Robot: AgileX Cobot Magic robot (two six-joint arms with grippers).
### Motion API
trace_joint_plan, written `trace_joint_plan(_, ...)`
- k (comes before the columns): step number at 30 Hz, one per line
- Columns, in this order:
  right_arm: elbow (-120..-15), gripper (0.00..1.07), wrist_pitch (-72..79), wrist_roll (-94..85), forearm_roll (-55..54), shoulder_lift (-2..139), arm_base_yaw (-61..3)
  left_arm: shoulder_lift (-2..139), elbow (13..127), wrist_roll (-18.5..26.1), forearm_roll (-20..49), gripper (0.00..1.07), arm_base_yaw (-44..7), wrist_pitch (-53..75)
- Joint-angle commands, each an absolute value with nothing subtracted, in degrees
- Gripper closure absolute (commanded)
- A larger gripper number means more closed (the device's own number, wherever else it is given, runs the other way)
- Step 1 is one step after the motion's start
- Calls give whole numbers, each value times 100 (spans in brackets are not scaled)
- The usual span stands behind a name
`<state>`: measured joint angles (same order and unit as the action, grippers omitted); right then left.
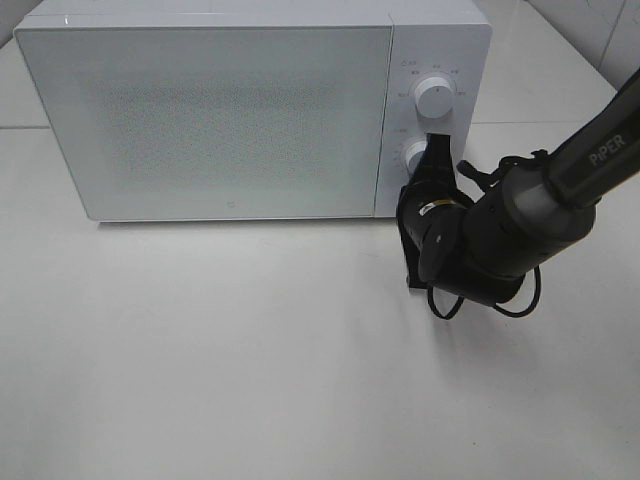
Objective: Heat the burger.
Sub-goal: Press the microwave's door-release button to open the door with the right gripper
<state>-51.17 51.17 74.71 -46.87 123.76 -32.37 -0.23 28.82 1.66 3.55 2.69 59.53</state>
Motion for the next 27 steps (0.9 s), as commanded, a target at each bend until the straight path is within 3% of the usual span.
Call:
trace_joint_plan(1,-5277,107,5581,7328,-4601,12382,-3191,-143,2865,138,372,11,286,5942)
trace_joint_plan(27,-5970,107,6572,7047,-4773,12559,-3191,-143,2865,143,372,11,286,5942)
